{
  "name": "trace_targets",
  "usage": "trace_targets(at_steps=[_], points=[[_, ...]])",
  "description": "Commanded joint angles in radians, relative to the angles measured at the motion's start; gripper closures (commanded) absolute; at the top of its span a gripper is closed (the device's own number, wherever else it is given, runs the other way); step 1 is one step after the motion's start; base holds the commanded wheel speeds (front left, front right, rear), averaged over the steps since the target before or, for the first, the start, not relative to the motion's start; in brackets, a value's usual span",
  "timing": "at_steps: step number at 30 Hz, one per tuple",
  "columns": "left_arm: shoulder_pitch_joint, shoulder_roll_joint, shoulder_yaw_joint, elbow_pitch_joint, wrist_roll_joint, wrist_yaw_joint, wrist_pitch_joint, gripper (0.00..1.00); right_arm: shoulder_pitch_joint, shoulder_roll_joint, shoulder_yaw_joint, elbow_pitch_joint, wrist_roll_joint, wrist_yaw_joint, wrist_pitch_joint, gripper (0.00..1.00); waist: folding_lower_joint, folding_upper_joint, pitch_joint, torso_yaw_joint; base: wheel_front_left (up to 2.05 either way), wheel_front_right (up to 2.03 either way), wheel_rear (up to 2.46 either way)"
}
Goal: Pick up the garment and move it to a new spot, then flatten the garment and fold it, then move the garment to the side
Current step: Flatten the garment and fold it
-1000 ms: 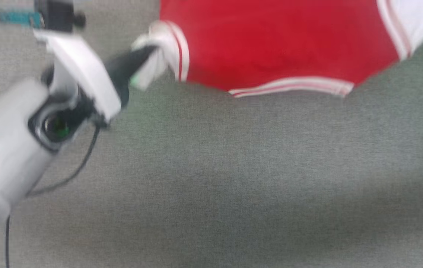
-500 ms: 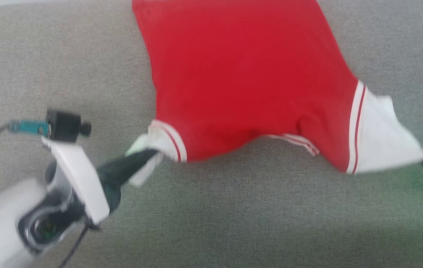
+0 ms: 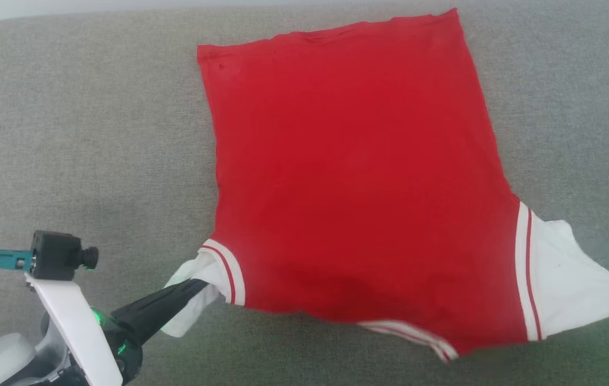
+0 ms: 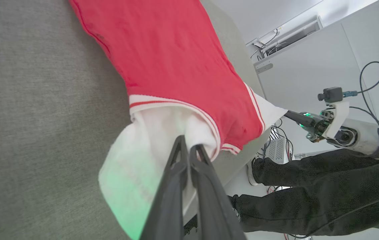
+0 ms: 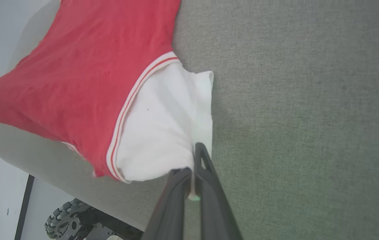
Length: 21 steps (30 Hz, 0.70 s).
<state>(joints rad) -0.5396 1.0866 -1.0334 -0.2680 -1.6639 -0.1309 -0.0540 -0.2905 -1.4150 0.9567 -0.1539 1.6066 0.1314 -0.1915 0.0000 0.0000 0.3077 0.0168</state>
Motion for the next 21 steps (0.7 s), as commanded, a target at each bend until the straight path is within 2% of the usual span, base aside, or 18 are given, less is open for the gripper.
trace_targets(at_steps=[1, 3, 5, 9, 13, 21], points=[[0.015, -0.007, 0.009, 0.003, -0.002, 0.001, -0.008, 1.0, 0.009, -0.007, -0.009, 0.0, 0.011, -0.002, -0.016, 1.0, 0.0, 0.0, 0.002, -0.001, 0.0, 0.0, 0.0], [0.02, -0.008, -0.002, 0.04, 0.035, 0.001, 0.011, 1.0, 0.011, -0.014, -0.003, 0.009, -0.013, -0.002, -0.014, 1.0, 0.0, 0.0, 0.005, -0.002, 0.0, 0.0, 0.0], [0.016, -0.039, -0.013, 0.089, 0.054, 0.001, 0.023, 1.0, -0.007, 0.001, -0.002, 0.022, -0.037, -0.002, 0.007, 1.0, 0.0, 0.0, 0.008, -0.004, 0.0, 0.0, 0.0], [-0.017, -0.127, -0.04, 0.234, 0.105, 0.001, 0.036, 1.0, -0.063, 0.094, 0.001, 0.077, -0.089, -0.002, 0.083, 1.0, 0.0, 0.0, 0.02, -0.008, 0.0, 0.0, 0.0], [-0.036, -0.225, -0.063, 0.378, 0.145, 0.001, 0.027, 1.0, -0.13, 0.219, 0.017, 0.177, -0.153, -0.001, 0.173, 1.0, 0.0, 0.0, 0.038, -0.011, 0.0, 0.0, 0.0], [-0.049, -0.354, -0.132, 0.614, 0.239, 0.008, -0.03, 1.0, -0.189, 0.411, 0.068, 0.412, -0.283, -0.007, 0.271, 1.0, 0.0, 0.0, 0.066, -0.002, 0.0, 0.0, 0.0]])
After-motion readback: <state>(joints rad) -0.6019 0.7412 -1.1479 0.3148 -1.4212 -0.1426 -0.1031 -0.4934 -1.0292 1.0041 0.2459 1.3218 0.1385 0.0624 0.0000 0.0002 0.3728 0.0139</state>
